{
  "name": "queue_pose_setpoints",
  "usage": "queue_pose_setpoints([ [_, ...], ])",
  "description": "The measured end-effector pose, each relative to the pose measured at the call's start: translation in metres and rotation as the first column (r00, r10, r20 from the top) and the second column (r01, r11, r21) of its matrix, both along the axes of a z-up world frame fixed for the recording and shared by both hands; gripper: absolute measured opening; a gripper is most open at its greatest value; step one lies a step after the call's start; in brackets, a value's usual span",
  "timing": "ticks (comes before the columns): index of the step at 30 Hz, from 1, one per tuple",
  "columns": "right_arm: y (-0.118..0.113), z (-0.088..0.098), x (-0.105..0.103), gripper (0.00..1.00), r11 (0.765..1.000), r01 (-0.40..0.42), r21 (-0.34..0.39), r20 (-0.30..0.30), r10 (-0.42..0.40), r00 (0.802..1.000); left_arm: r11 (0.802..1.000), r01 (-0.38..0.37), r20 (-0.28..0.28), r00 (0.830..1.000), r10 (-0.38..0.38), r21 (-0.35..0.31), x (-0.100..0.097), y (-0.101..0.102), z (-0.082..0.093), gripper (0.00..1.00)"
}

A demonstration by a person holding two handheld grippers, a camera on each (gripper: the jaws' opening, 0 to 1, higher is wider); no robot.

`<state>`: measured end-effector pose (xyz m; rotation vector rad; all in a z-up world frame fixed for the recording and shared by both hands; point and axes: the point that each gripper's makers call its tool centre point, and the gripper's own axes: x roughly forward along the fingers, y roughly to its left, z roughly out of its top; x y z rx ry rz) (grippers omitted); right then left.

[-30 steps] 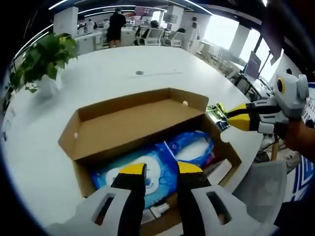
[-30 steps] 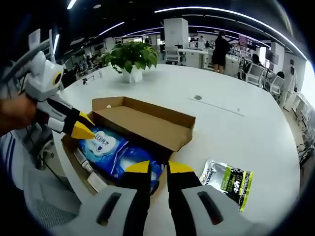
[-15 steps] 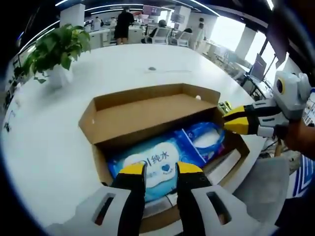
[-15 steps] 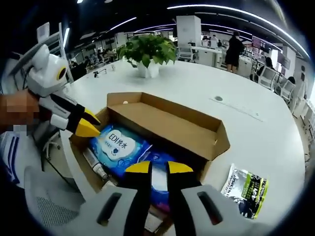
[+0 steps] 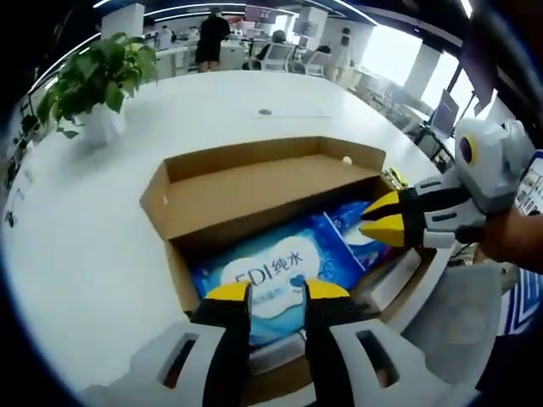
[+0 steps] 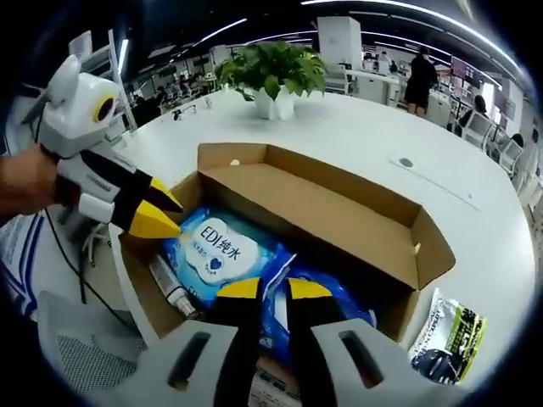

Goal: Operate the shoe box by opening the lid, removing the specified soft item, and placing it in the target area until the item is outside and the box remains undamaged.

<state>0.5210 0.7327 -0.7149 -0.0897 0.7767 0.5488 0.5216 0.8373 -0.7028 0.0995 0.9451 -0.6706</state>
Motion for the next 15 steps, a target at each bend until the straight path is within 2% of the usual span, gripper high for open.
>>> queue_pose_setpoints([
  [15, 0.01, -0.027, 0.001, 0.09, 1.0, -0.027, -0.015, -0.093, 0.025, 0.995, 1.0, -0.002, -0.005, 1.0, 0.002, -0.013, 0.001, 0.002, -0.002, 0.21],
])
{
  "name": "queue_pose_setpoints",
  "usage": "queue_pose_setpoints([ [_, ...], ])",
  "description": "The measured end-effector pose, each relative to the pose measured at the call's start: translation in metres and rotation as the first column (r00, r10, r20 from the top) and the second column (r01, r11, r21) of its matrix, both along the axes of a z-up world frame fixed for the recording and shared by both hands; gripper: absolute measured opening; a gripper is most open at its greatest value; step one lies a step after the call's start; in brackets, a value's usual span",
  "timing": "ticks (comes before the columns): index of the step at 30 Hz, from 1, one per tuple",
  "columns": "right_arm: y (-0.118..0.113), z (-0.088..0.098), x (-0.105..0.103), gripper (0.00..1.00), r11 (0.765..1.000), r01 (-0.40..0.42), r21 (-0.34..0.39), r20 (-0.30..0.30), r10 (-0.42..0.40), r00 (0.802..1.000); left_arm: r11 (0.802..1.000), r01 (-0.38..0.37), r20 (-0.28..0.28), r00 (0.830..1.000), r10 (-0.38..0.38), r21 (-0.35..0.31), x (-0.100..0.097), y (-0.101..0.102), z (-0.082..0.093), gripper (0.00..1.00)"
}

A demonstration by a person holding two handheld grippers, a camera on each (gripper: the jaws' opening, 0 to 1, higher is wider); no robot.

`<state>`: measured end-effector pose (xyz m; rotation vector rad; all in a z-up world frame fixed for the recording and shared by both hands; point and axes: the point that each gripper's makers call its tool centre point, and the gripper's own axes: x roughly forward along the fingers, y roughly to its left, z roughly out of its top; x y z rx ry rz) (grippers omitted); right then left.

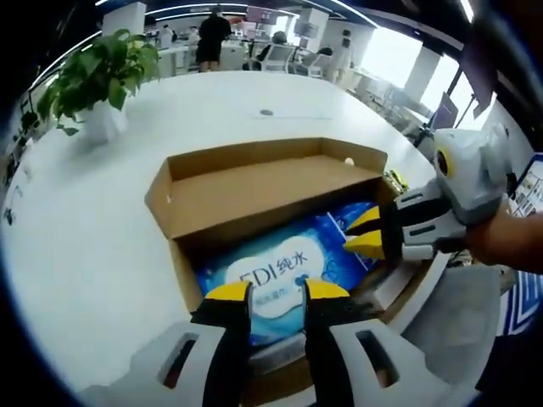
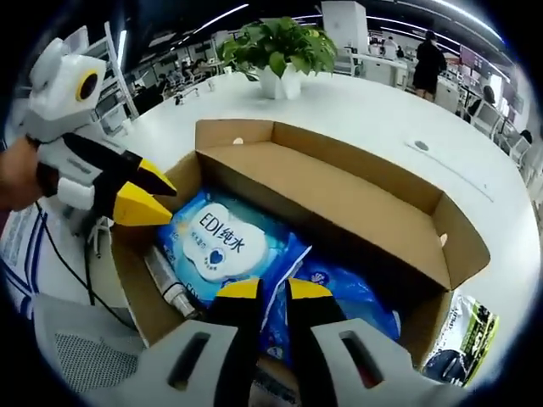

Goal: Operate the shoe box by opening the lid, removing the specified soft item, and placing it in the target area until the item is outside and the box remains undamaged.

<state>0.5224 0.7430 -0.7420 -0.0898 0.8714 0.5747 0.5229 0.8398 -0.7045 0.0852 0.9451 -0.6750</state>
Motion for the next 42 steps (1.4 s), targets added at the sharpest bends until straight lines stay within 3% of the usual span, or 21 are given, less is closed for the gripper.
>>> queue_pose_setpoints([
  [17, 0.01, -0.017, 0.006, 0.07, 1.0, -0.014, -0.014, -0.041, 0.013, 0.999, 1.0, 0.004, -0.015, 1.0, -0.004, -0.006, -0.002, -0.001, -0.005, 0.21],
  [29, 0.012, -0.014, 0.002, 0.0, 1.0, -0.005, 0.004, -0.043, 0.005, 0.999, 1.0, 0.003, -0.018, 1.0, -0.003, -0.005, -0.002, -0.002, -0.007, 0.2],
  [37, -0.008, -0.002, -0.003, 0.0, 0.999, 0.033, 0.02, -0.041, -0.033, 0.999, 1.0, -0.005, -0.022, 1.0, 0.005, -0.001, -0.001, 0.0, -0.009, 0.2],
  [42, -0.022, 0.006, -0.008, 0.0, 0.999, 0.037, -0.006, -0.024, -0.037, 0.999, 1.0, -0.013, -0.029, 1.0, 0.013, 0.003, -0.001, 0.001, -0.012, 0.2],
])
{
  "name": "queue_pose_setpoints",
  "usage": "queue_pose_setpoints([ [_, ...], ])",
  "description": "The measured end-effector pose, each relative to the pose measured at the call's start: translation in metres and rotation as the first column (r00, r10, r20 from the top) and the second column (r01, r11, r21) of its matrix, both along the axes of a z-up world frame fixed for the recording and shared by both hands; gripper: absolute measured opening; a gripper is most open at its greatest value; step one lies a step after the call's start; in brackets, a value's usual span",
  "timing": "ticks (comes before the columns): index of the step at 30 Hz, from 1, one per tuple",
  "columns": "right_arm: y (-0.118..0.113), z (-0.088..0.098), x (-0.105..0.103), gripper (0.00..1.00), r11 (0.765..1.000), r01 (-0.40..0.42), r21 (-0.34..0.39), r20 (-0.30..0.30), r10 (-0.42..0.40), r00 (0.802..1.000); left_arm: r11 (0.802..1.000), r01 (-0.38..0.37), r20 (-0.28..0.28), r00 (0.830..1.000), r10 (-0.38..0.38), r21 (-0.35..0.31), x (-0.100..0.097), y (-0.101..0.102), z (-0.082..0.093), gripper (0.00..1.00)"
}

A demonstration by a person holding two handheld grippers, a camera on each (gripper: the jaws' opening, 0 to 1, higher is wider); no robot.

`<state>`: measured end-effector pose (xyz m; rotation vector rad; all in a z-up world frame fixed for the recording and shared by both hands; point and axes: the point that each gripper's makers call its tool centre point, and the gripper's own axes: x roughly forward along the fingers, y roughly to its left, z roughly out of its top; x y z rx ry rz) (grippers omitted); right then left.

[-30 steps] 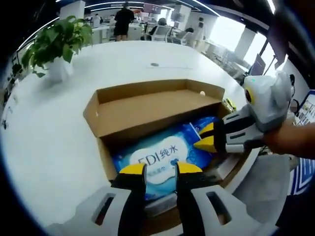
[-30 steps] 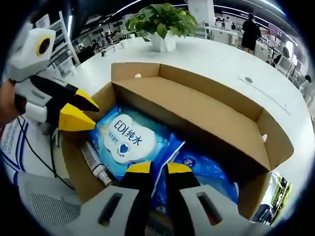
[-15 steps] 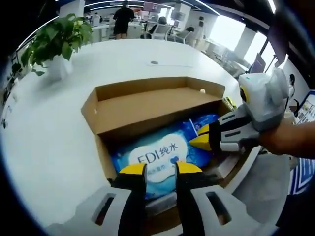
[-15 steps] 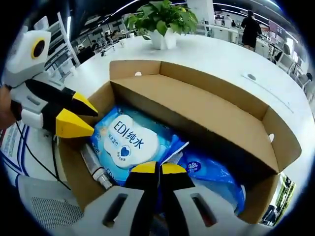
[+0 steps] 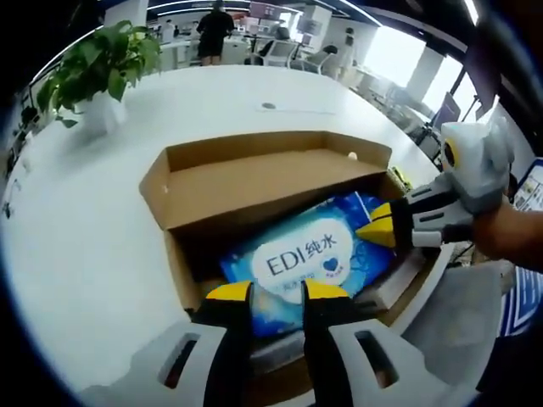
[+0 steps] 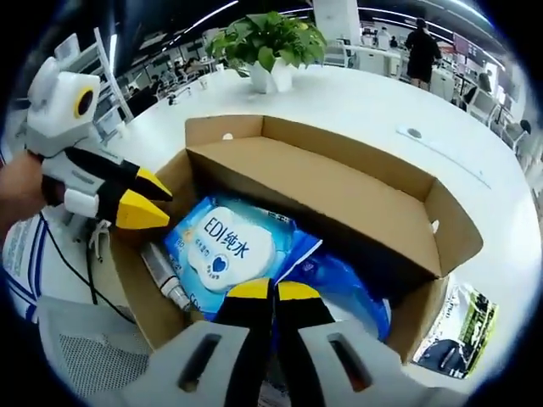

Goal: Operate the shoe box by opening the lid, removing the specified soft item, and placing it in the target area until the item is outside and the box remains undamaged.

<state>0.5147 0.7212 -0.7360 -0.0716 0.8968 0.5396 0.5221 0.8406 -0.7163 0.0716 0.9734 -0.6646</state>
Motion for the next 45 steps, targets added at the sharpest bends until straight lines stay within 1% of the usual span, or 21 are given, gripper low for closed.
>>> queue_pose_setpoints([
  [4, -0.013, 0.004, -0.003, 0.0, 1.0, 0.019, -0.005, 0.005, -0.019, 1.0, 1.0, -0.006, -0.008, 1.0, 0.006, 0.006, 0.0, 0.001, -0.004, 0.2],
  [5, -0.018, 0.004, -0.003, 0.0, 1.0, 0.025, -0.016, 0.008, -0.025, 1.0, 1.0, -0.007, -0.009, 1.0, 0.008, 0.008, 0.0, 0.001, -0.005, 0.2],
  [10, -0.029, 0.006, -0.007, 0.0, 0.999, 0.045, -0.016, 0.008, -0.045, 0.999, 1.0, -0.011, -0.027, 1.0, 0.012, 0.014, -0.002, 0.0, -0.011, 0.2],
  [15, -0.041, 0.007, -0.009, 0.0, 0.998, 0.055, -0.031, 0.011, -0.055, 0.998, 1.0, -0.007, -0.034, 0.999, 0.007, 0.009, 0.0, -0.01, -0.013, 0.2],
  [19, -0.049, 0.005, -0.011, 0.0, 0.997, 0.064, -0.038, 0.013, -0.064, 0.998, 1.0, 0.006, -0.036, 0.999, -0.005, 0.007, 0.004, -0.023, -0.013, 0.19],
  [24, -0.052, 0.003, -0.012, 0.0, 0.996, 0.08, -0.03, 0.004, -0.079, 0.997, 1.0, 0.029, -0.05, 0.998, -0.029, 0.01, 0.004, -0.036, -0.021, 0.19],
  [26, -0.053, 0.001, -0.013, 0.0, 0.996, 0.08, -0.03, 0.004, -0.08, 0.997, 0.999, 0.035, -0.061, 0.998, -0.034, 0.026, 0.004, -0.036, -0.026, 0.18],
  [28, -0.053, 0.001, -0.013, 0.0, 0.996, 0.082, -0.028, 0.005, -0.082, 0.997, 0.999, 0.035, -0.07, 0.997, -0.033, 0.023, 0.002, -0.038, -0.029, 0.18],
  [29, -0.053, 0.0, -0.013, 0.0, 0.996, 0.082, -0.028, 0.005, -0.082, 0.997, 0.999, 0.039, -0.078, 0.996, -0.036, 0.034, 0.001, -0.037, -0.032, 0.18],
  [32, -0.055, -0.003, -0.014, 0.0, 0.996, 0.087, -0.021, 0.002, -0.087, 0.996, 0.998, 0.043, -0.098, 0.994, -0.039, 0.043, -0.003, -0.039, -0.037, 0.15],
  [35, -0.054, -0.002, -0.015, 0.0, 0.996, 0.088, -0.017, 0.002, -0.087, 0.996, 0.998, 0.045, -0.105, 0.994, -0.041, 0.035, -0.004, -0.044, -0.039, 0.13],
  [37, -0.054, -0.002, -0.014, 0.0, 0.996, 0.088, -0.014, 0.002, -0.088, 0.996, 0.998, 0.053, -0.104, 0.993, -0.048, 0.046, -0.004, -0.044, -0.04, 0.13],
  [42, -0.054, -0.003, -0.014, 0.0, 0.996, 0.09, -0.008, 0.004, -0.089, 0.996, 0.997, 0.057, -0.11, 0.993, -0.051, 0.047, -0.004, -0.043, -0.042, 0.13],
  [45, -0.054, -0.003, -0.014, 0.0, 0.996, 0.09, -0.006, 0.004, -0.09, 0.996, 0.996, 0.064, -0.106, 0.993, -0.058, 0.058, -0.004, -0.043, -0.043, 0.09],
])
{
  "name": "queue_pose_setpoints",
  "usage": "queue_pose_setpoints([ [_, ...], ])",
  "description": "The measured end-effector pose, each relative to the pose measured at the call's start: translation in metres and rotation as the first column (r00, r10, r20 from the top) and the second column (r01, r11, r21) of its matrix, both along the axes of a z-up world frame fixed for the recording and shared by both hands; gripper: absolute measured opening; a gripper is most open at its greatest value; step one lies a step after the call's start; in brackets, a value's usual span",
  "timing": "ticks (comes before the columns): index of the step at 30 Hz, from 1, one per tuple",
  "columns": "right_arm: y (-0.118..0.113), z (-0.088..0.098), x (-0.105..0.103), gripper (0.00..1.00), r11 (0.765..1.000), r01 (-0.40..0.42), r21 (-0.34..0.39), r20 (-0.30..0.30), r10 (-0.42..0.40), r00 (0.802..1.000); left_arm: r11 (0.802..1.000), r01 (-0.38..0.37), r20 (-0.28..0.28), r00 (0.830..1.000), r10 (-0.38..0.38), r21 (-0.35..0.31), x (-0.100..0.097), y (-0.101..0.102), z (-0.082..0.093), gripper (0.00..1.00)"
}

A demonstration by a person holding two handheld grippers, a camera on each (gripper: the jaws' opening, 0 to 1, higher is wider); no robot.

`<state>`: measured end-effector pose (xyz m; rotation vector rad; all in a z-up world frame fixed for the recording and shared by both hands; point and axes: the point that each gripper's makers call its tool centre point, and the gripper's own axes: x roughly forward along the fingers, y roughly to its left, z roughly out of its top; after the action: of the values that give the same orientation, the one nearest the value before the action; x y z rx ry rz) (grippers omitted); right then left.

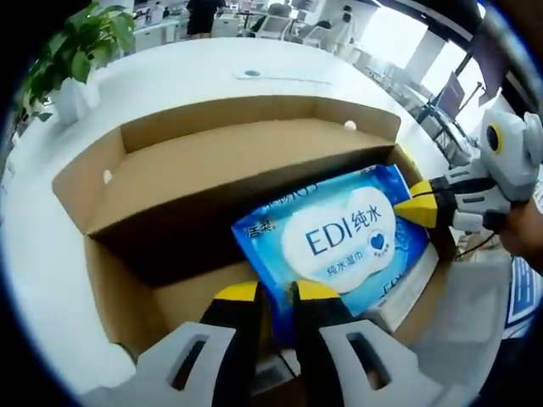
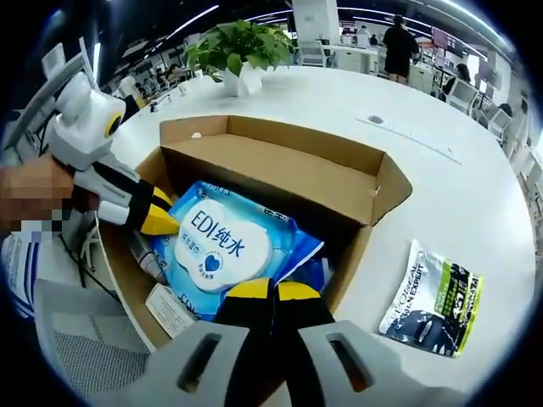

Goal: Operate the shoe box by opening the lid, removing the specified soft item, and placing it in the target area until the item is outside and the box remains undamaged.

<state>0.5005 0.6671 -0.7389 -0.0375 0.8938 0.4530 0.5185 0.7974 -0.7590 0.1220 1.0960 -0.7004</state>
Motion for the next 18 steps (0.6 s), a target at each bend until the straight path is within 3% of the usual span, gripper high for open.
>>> queue_pose_setpoints([
  [7, 0.0003, -0.0007, -0.0001, 0.0, 1.0, 0.003, 0.004, 0.003, -0.003, 1.0, 0.999, 0.024, 0.014, 1.0, -0.024, 0.022, 0.0002, -0.0015, -0.0023, 0.01],
  [18, 0.0009, -0.0012, -0.0036, 0.0, 1.0, 0.008, 0.006, -0.003, -0.008, 1.0, 1.0, 0.018, 0.032, 0.999, -0.019, 0.019, 0.0003, 0.0012, 0.0046, 0.0],
])
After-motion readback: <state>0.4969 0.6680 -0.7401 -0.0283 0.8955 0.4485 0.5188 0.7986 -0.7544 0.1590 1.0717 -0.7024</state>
